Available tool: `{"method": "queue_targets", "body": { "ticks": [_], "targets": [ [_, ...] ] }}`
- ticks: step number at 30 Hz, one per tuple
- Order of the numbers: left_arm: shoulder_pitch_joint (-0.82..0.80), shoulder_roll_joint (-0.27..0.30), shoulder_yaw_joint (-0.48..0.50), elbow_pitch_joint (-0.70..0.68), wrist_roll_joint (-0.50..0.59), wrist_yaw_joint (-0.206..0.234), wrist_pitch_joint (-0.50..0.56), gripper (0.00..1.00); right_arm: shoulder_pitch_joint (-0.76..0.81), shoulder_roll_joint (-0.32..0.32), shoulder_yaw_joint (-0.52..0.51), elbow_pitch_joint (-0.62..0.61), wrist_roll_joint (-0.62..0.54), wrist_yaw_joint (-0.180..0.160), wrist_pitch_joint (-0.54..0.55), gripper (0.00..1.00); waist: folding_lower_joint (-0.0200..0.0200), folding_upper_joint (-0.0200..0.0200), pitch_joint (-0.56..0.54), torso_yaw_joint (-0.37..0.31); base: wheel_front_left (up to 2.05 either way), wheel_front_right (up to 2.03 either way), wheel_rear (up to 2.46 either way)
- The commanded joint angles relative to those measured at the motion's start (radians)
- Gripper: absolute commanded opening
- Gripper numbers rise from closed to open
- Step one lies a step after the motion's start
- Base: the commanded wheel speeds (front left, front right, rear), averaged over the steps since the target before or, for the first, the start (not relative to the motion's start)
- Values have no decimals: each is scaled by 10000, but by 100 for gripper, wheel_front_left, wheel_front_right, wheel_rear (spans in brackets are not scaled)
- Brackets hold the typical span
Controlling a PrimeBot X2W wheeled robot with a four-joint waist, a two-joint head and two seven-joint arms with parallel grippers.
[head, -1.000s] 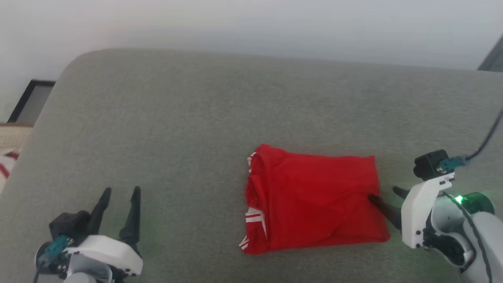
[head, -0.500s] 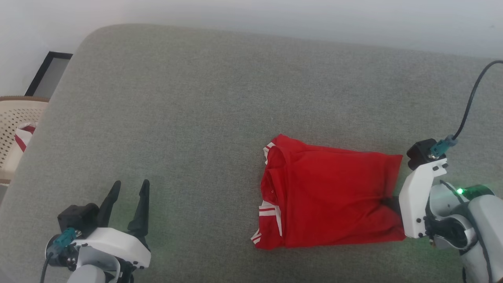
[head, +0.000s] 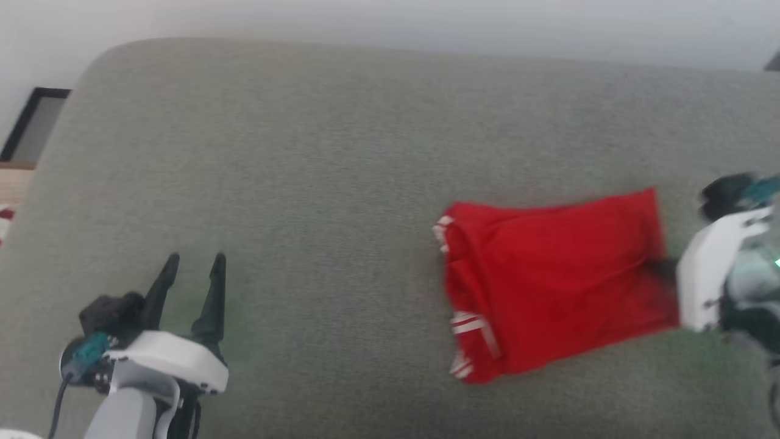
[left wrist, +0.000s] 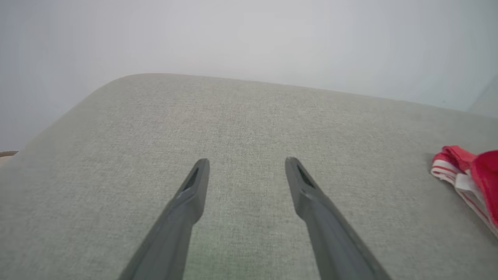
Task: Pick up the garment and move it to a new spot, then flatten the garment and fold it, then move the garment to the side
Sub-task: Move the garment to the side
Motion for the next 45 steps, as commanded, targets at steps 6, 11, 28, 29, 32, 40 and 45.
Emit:
{"method": "queue_targets", "body": {
  "ticks": [6,11,28,29,32,40,45],
  "targets": [
    [-770,-33,-380,-241,177,-17,-40,100,-634,-690,-930,89,-377,-13,-218,0,0,0,497,-844,0,0,0],
    [-1447,-60,-934,-306,260,-17,-40,100,-1181,-1334,-1308,347,-803,-15,-455,0,0,0,893,-1431,0,0,0],
    [-3707,269,-3004,-159,16,-17,-40,100,-3535,-2797,-1440,3125,-2637,-15,-3533,0,0,0,2195,-2792,0,0,0],
    [-3821,287,-3095,-160,-12,-17,-40,100,-3668,-2817,-1430,3314,-2756,-15,-3710,0,0,0,2262,-2837,0,0,0],
    [-4082,362,-3380,-117,-108,-17,-41,100,-4054,-2940,-1438,3987,-3206,-15,-4283,0,0,0,2478,-2941,0,0,0],
    [-4763,516,-3979,31,-175,-17,-40,100,-4965,-2626,-1372,5746,-3894,-15,-5483,0,0,0,3111,-3064,0,0,0],
    [-5065,507,-4244,79,-250,-17,-40,100,-5417,-2270,-1535,6843,-4304,-13,-6031,0,0,0,3403,-2969,0,0,0]
  ]
}}
